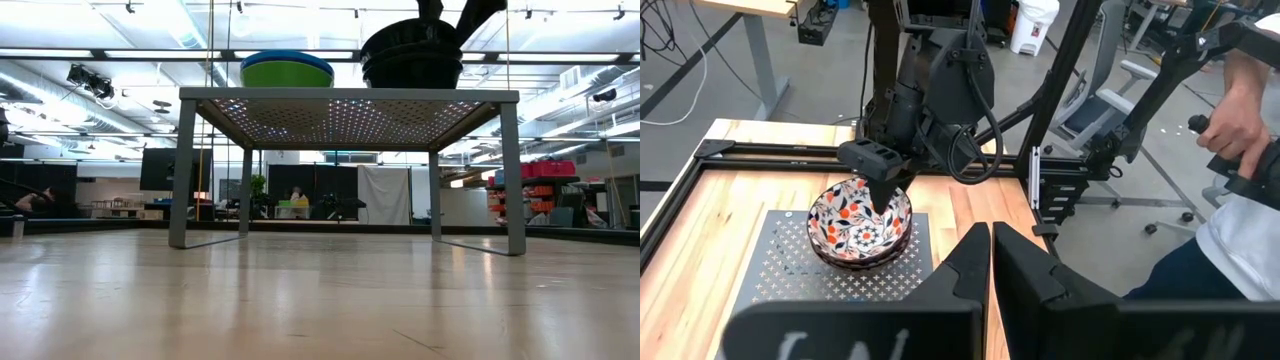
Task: Pick & Place Mini bowls
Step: Stack the white patterned bowl on top of the white patterned bowl on the shelf
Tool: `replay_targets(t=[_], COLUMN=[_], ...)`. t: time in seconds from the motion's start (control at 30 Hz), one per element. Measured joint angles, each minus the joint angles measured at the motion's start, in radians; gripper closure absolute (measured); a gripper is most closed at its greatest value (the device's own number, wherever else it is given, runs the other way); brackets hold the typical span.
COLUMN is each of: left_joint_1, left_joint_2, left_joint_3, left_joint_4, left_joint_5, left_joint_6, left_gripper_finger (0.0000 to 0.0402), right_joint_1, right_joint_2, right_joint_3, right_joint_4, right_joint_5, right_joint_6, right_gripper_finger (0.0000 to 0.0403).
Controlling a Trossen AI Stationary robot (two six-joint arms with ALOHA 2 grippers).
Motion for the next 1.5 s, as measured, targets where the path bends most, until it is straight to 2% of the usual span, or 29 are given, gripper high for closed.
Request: replay_targets(t=[0.43,0.9,1.27,1.5], left_joint_1=[0.0,0.0,0.0,0.0], left_joint_2=[0.0,0.0,0.0,0.0], left_joint_3=[0.0,0.0,0.0,0.0], left_joint_4=[0.0,0.0,0.0,0.0], left_joint_5=[0.0,0.0,0.0,0.0], left_joint_6=[0.0,0.001,0.002,0.002], left_gripper_finger=[0.0383,0.0383,0.0383,0.0383], right_joint_1=[0.001,0.0,0.0,0.02], right_joint_2=[0.0,0.0,-0.005,-0.01], right_joint_3=[0.0,0.0,0.0,0.0], right_joint_4=[-0.002,-0.001,-0.002,-0.046], right_joint_5=[-0.005,-0.002,0.049,0.042], right_joint_6=[-0.001,0.005,-0.001,0.015], right_gripper_finger=[0.0326,0.0391,0.0394,0.0394])
